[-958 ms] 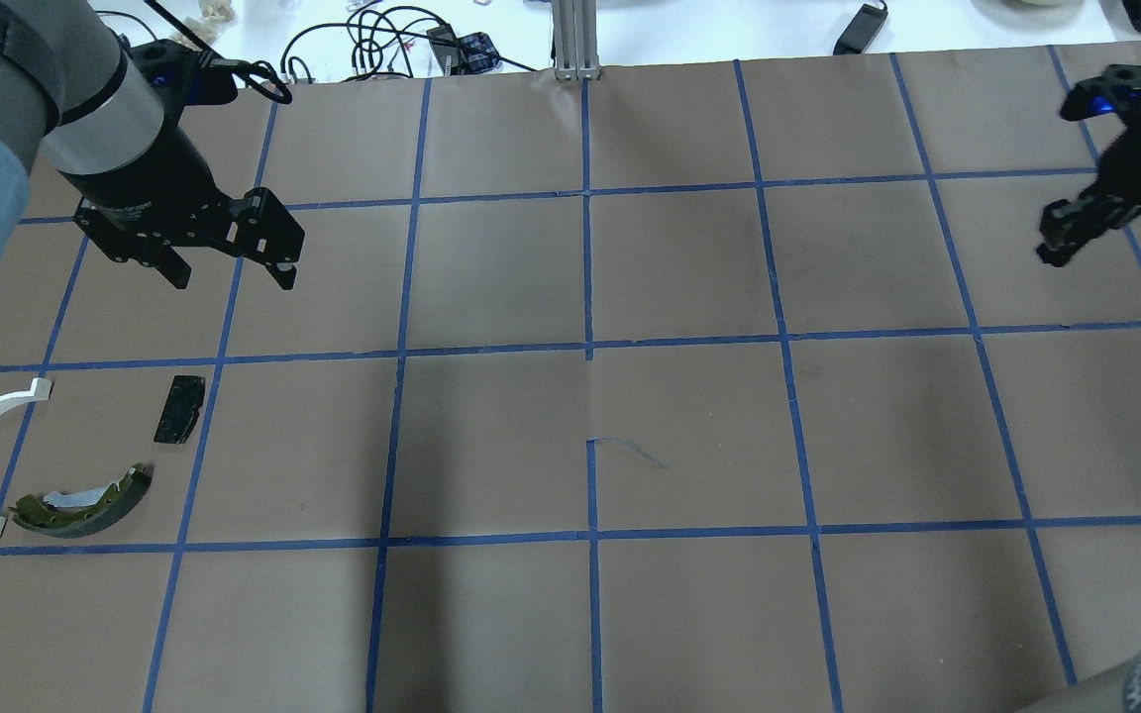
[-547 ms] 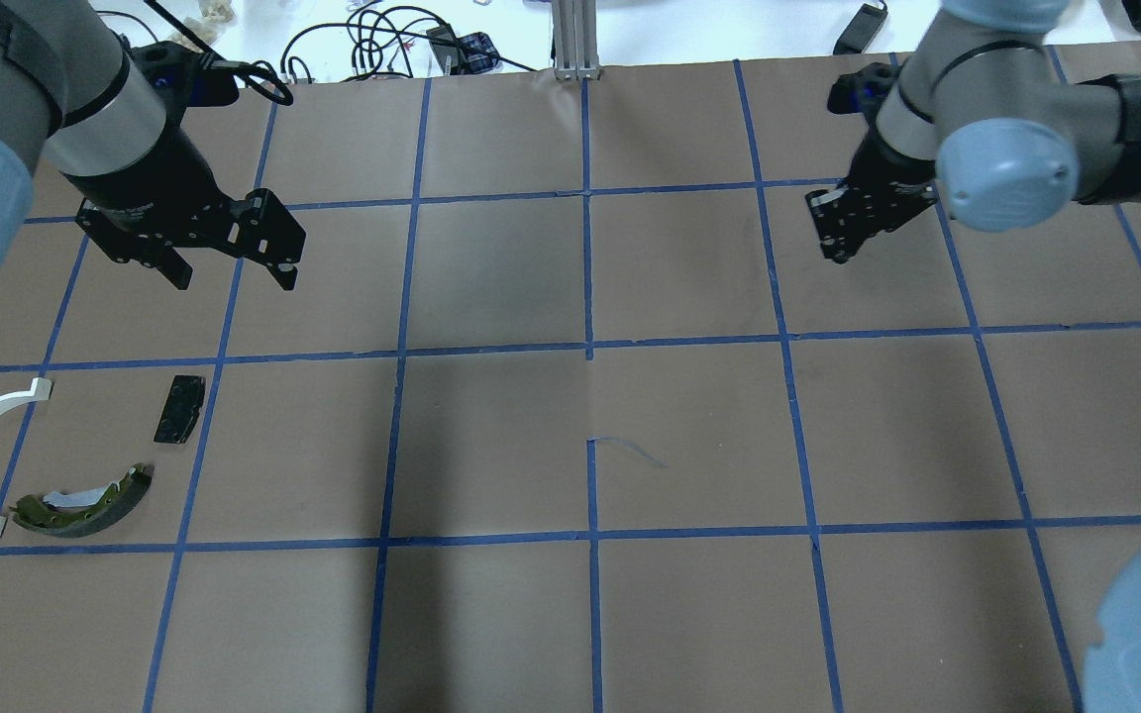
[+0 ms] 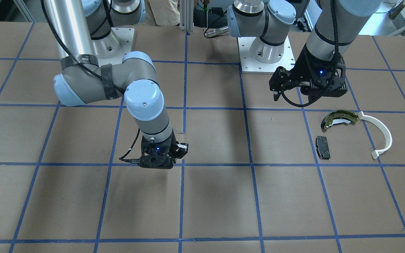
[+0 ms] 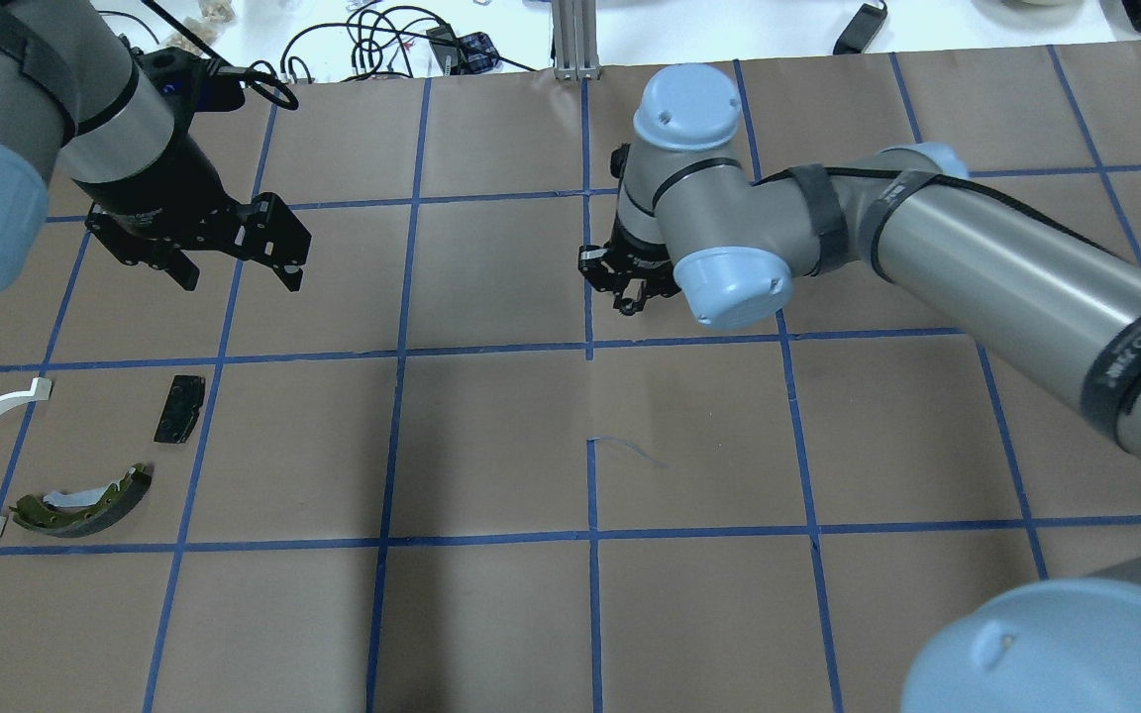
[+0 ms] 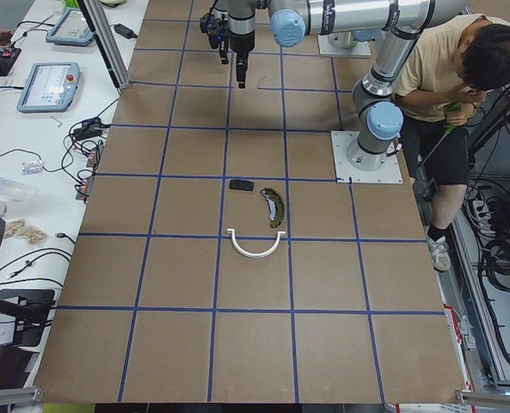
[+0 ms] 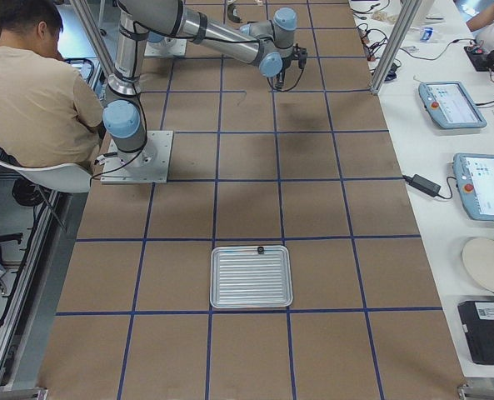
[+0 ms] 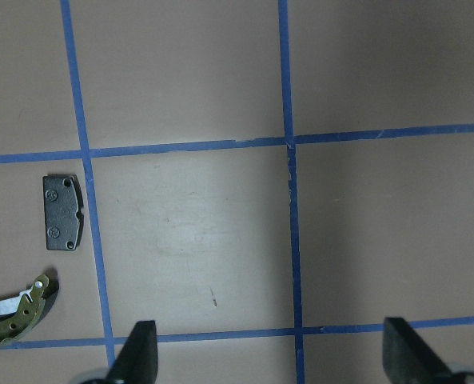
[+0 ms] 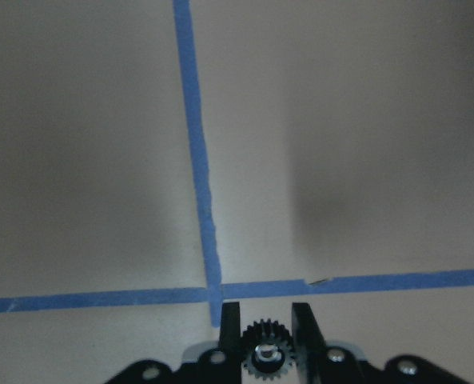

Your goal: Place bearing gear from tray to pile

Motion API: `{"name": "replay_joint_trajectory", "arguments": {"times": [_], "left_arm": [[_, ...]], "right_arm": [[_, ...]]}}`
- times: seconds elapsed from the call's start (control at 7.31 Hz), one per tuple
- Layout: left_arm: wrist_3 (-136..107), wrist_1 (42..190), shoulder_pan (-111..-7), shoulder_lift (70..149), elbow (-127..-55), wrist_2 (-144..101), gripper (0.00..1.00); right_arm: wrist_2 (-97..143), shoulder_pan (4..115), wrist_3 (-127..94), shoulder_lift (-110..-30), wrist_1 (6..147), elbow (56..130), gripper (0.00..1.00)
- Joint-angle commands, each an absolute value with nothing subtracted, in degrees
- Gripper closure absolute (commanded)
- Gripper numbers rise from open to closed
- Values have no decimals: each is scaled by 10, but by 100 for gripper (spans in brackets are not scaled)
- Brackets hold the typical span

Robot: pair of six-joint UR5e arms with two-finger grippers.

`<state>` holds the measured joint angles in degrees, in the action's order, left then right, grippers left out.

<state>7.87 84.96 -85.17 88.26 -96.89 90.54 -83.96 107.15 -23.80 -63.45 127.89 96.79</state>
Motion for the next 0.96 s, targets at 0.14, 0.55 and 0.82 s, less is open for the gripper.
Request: {"name": "replay_joint_trajectory", "arguments": {"times": [0.14, 0.55, 0.82], "left_arm": [[80, 844, -841, 886, -971, 907, 0], [76, 842, -841, 897, -972, 906, 0], [61, 840, -845, 920, -969, 904, 0]], "right_arm": [[-839, 1095, -286, -606, 1324, 975, 38], [-839, 1073, -250, -610, 1317, 962, 0], [-838, 985, -85, -648, 1305, 963, 0]]}}
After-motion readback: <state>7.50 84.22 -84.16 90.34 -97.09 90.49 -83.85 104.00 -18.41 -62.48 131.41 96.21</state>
